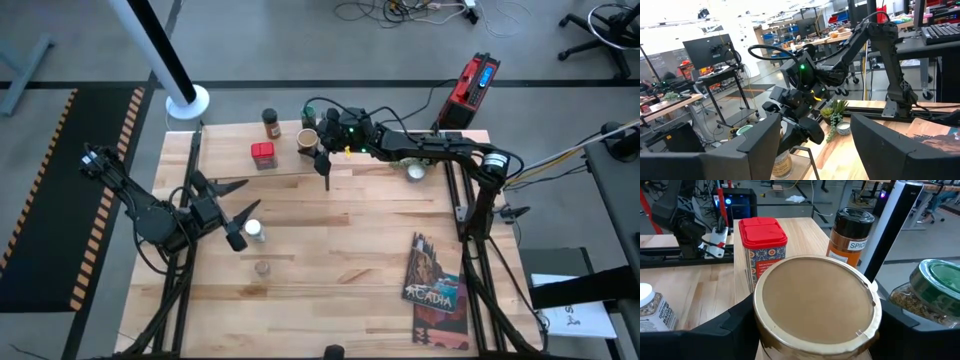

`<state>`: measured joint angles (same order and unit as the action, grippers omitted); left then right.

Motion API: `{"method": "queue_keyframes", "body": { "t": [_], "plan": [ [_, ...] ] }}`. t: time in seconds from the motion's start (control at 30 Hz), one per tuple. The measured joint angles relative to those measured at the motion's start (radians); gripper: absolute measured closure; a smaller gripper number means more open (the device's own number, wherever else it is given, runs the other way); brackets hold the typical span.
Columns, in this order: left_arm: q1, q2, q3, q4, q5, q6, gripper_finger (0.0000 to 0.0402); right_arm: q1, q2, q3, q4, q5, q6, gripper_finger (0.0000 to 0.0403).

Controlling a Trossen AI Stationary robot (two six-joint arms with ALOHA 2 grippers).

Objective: Shelf spices
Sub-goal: Remove the brown seasoning bottle from the shelf

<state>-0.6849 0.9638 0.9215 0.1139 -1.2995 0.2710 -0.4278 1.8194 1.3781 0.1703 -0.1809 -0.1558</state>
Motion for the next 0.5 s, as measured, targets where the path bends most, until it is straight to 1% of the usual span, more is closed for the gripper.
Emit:
{"method": "queue_keyframes", "body": {
  "t": [0.33,0.5],
  "plan": [
    [0.000,0.000,0.000,-0.013,0.003,-0.025,0.0180,0.007,-0.001,0.000,0.002,-0.001,0.000,0.0144],
    [0.000,0.000,0.000,-0.036,0.003,-0.047,0.0175,0.031,-0.039,-0.001,-0.040,-0.003,-0.008,0.0144]
  ]
}}
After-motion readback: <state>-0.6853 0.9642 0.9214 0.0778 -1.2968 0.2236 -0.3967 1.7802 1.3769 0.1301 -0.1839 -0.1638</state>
